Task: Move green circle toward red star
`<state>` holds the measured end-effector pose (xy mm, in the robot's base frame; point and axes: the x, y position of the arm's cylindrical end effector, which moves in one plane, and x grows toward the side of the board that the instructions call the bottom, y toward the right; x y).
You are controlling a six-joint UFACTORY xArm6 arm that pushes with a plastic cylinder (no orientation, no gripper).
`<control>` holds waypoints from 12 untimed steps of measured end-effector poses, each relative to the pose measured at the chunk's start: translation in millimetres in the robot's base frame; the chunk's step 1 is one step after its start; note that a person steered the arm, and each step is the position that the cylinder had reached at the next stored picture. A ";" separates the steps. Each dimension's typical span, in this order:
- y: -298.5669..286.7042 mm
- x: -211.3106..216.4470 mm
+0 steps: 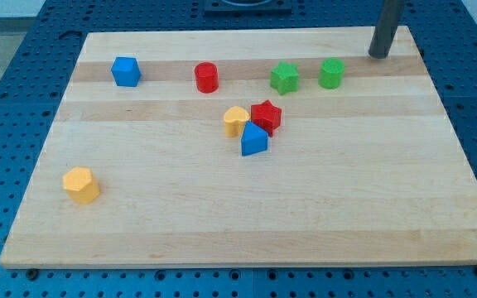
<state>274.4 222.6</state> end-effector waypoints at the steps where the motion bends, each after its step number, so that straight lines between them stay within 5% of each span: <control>1: -40.0 19.1; 3: -163.2 65.7; 7: -116.0 66.9; 9: -37.3 68.5; 12: -120.3 83.1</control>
<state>357.4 102.4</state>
